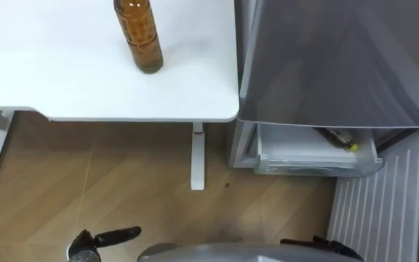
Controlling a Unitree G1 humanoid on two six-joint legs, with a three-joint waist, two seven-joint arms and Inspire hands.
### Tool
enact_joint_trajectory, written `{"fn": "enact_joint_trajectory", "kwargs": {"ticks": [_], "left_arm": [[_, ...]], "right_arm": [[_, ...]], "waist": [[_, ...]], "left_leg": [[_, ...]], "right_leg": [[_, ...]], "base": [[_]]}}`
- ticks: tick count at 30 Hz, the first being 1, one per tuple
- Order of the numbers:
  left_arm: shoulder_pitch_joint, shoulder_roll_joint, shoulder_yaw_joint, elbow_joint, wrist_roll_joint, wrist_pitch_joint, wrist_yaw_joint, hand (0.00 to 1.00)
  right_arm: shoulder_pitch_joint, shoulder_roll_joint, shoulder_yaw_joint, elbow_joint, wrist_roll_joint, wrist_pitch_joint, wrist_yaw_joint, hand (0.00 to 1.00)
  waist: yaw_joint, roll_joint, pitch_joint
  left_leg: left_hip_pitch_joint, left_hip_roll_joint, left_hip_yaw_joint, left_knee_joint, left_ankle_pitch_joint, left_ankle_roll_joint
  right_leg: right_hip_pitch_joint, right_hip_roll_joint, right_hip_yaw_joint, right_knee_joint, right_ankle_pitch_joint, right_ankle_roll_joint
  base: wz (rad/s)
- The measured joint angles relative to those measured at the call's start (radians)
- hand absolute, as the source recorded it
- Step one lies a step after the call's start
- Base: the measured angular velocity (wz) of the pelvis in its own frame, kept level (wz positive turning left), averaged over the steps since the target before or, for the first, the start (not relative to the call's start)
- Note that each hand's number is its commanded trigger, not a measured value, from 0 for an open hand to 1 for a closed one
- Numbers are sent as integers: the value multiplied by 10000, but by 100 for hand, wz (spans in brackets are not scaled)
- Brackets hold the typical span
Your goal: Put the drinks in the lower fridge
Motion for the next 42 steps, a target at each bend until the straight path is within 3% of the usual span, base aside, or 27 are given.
{"fn": "enact_joint_trajectory", "kwargs": {"ticks": [8, 13, 15, 18, 22, 30, 38, 42], "left_arm": [[135, -75, 1419, -931, -2675, -82, 1075, 0], [122, -64, 1848, -1743, -2707, -269, 1578, 0], [189, -78, 1857, -2873, -2650, -257, 2091, 0], [173, -2, 1827, -4781, -2357, -340, 2838, 0], [154, 37, 1819, -6230, -1259, -761, 3378, 0], [236, 21, 1821, -9554, 608, -791, 4812, 0], [240, 68, 1779, -11718, 1249, -907, 4726, 0], [234, 308, 1690, -12099, 1248, -907, 4137, 0]], "right_arm": [[179, 11, -603, -12, -799, -7, -166, 0], [223, 26, -702, -20, -983, -31, -238, 0], [345, 19, -876, -152, -1311, -34, -288, 0], [386, -5, -962, -313, -1626, -25, -302, 0], [502, -7, -1042, -511, -2053, -83, -304, 0], [842, 54, -1173, -998, -2325, -31, -279, 0], [958, 52, -1150, -1165, -2323, -24, -161, 0], [975, 50, -1152, -1082, -2348, -9, -159, 0]], "waist": [[63, 15, -59], [29, -17, -72], [50, 14, -66], [44, 24, -69], [30, 91, -80], [-14, 85, -83], [-34, 38, -82], [-121, 45, -78]], "left_leg": [[171, 46, 102, -12, -80, 1], [212, 41, 115, -11, -111, -16], [222, 58, 104, 0, -191, -14], [220, 125, 106, -6, -206, -8], [314, 133, 128, -44, -231, -14], [285, 140, 96, -50, -256, -33], [284, 138, 94, 11, -256, -33], [298, 128, 81, 31, -255, -31]], "right_leg": [[84, 55, 112, 27, -2, 3], [157, 101, 165, 23, 5, -6], [147, 100, 193, 11, 5, -6], [141, 133, 186, 25, 5, -5], [165, 159, 296, 53, 6, -4], [159, 199, 318, 57, 5, -6], [124, 189, 363, 124, 2, -10], [156, 176, 367, 115, 0, -12]], "base": [[-4], [-4], [0], [-1], [-8], [0], [0], [0]]}}
